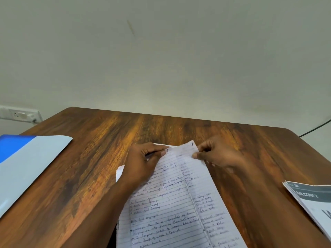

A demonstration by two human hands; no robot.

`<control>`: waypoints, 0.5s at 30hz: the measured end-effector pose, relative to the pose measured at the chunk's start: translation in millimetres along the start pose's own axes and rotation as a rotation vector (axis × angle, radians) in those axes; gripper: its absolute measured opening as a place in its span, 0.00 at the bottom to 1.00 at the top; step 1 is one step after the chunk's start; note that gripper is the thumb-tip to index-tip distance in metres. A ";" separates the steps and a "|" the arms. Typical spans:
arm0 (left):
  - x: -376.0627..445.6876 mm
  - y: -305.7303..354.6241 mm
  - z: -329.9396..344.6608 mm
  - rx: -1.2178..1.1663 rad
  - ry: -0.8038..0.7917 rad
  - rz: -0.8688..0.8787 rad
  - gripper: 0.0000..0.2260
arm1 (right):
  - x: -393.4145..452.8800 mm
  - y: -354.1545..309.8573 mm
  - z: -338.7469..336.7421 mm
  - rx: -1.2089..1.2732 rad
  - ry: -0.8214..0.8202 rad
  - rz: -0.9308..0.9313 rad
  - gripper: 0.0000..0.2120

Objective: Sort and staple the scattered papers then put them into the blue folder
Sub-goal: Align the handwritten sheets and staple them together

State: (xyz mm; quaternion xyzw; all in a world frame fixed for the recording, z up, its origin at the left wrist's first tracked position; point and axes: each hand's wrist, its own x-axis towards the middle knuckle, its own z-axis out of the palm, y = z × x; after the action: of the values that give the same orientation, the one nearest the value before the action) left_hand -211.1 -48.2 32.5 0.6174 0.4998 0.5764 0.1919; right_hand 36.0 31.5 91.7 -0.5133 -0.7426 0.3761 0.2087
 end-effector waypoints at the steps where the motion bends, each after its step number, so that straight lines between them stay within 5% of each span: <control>1: -1.3 0.8 1.4 -0.003 -0.002 -0.005 0.09 | -0.9 1.8 3.3 -0.005 -0.030 -0.013 0.02; 15: -3.1 -0.5 10.5 -0.043 0.098 -0.127 0.08 | -0.3 -4.8 43.3 0.210 -0.015 -0.121 0.04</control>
State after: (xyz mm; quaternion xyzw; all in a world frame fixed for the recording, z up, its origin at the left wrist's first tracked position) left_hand -201.2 -47.0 27.7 0.5513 0.5343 0.6030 0.2167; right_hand 3.1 15.4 68.1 -0.4401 -0.7302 0.4425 0.2782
